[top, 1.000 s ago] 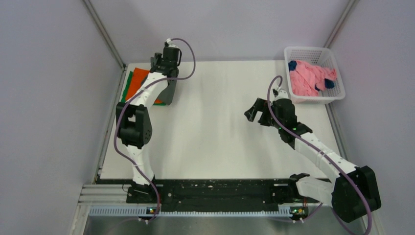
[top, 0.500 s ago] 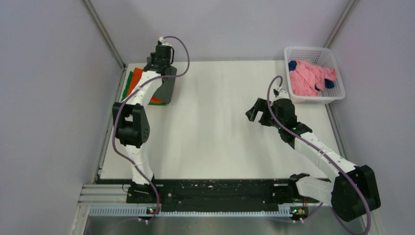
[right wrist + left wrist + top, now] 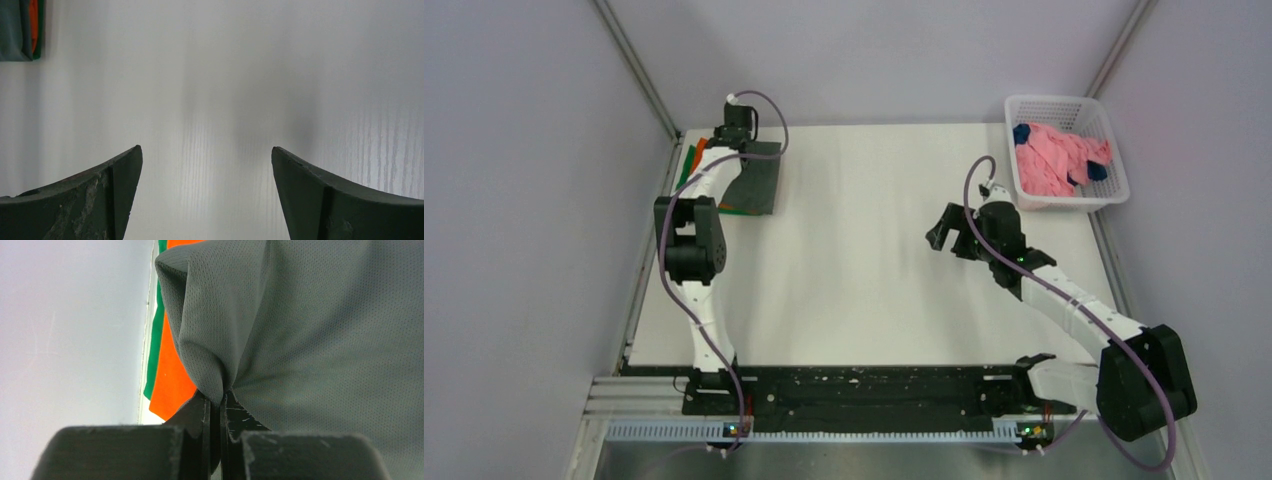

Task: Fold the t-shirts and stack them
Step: Put the neatly folded tshirt into the corner of the board with the left arm, then reset both arms

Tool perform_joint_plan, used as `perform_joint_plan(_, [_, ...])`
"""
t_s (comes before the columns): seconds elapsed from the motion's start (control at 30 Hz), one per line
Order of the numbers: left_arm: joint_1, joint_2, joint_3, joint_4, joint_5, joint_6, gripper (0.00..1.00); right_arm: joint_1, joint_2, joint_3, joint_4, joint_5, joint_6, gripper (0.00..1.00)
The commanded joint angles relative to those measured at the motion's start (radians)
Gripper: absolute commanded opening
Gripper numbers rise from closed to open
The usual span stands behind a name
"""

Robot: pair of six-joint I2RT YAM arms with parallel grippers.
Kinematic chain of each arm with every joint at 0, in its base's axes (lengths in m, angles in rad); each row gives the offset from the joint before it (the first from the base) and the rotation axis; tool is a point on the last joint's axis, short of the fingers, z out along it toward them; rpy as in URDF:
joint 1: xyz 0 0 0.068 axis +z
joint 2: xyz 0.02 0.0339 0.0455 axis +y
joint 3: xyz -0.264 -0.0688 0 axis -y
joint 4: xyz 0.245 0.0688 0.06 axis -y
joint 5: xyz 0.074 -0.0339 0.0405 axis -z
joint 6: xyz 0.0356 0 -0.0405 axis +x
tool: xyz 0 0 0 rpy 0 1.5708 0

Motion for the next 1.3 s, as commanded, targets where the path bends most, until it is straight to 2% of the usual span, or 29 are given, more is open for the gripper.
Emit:
perform_joint_plan(0.0, [0.031, 0.005, 0.065, 0.049, 0.037, -0.058, 0.0, -0.014, 0.009, 0.052, -0.001, 0.044, -0.022, 0.99])
perform_joint_plan(0.07, [0.069, 0.011, 0.066, 0.048, 0.057, -0.073, 0.0, -0.013, 0.009, 0.053, -0.004, 0.053, -0.023, 0.99])
perform_joint_plan(0.27, [0.093, 0.03, 0.081, 0.042, 0.077, -0.079, 0.0, -0.013, 0.016, 0.056, -0.009, 0.06, -0.028, 0.99])
perform_joint_plan(0.3, [0.093, 0.031, 0.085, 0.032, 0.089, -0.08, 0.06, -0.014, 0.018, 0.057, -0.01, 0.06, -0.028, 0.99])
perform_joint_plan(0.33, [0.095, 0.032, 0.087, 0.026, 0.097, -0.08, 0.18, -0.013, 0.021, 0.058, -0.011, 0.06, -0.028, 0.99])
perform_joint_plan(0.43, [0.096, 0.032, 0.091, 0.019, 0.076, -0.091, 0.66, -0.014, 0.021, 0.06, -0.012, 0.058, -0.028, 0.99])
perform_joint_plan(0.47, [0.095, 0.029, 0.097, 0.019, 0.061, -0.099, 0.92, -0.014, 0.019, 0.06, -0.012, 0.059, -0.028, 0.99])
perform_joint_plan(0.5, [0.097, 0.024, 0.105, 0.012, 0.054, -0.106, 0.98, -0.014, 0.017, 0.06, -0.013, 0.06, -0.027, 0.99])
perform_joint_plan(0.77, [0.07, -0.118, 0.104, -0.003, 0.065, -0.171, 0.99, -0.014, -0.012, 0.061, -0.037, 0.085, -0.014, 0.99])
perform_joint_plan(0.93, [0.018, -0.274, 0.044, -0.04, 0.109, -0.304, 0.99, -0.02, -0.053, 0.073, -0.101, 0.141, 0.012, 0.99])
perform_joint_plan(1.03, [-0.03, -0.438, -0.108, -0.014, 0.226, -0.427, 0.99, -0.022, -0.098, 0.066, -0.113, 0.154, 0.02, 0.99])
perform_joint_plan(1.13, [-0.083, -0.656, -0.359, 0.077, 0.39, -0.584, 0.99, -0.022, -0.144, 0.05, -0.117, 0.15, 0.018, 0.99])
perform_joint_plan(1.23, [-0.223, -0.891, -0.709, 0.229, 0.387, -0.681, 0.99, -0.022, -0.195, 0.042, -0.148, 0.159, 0.008, 0.99])
perform_joint_plan(1.27, [-0.288, -0.957, -0.772, 0.275, 0.37, -0.695, 0.99, -0.022, -0.211, 0.04, -0.162, 0.165, 0.002, 0.99])
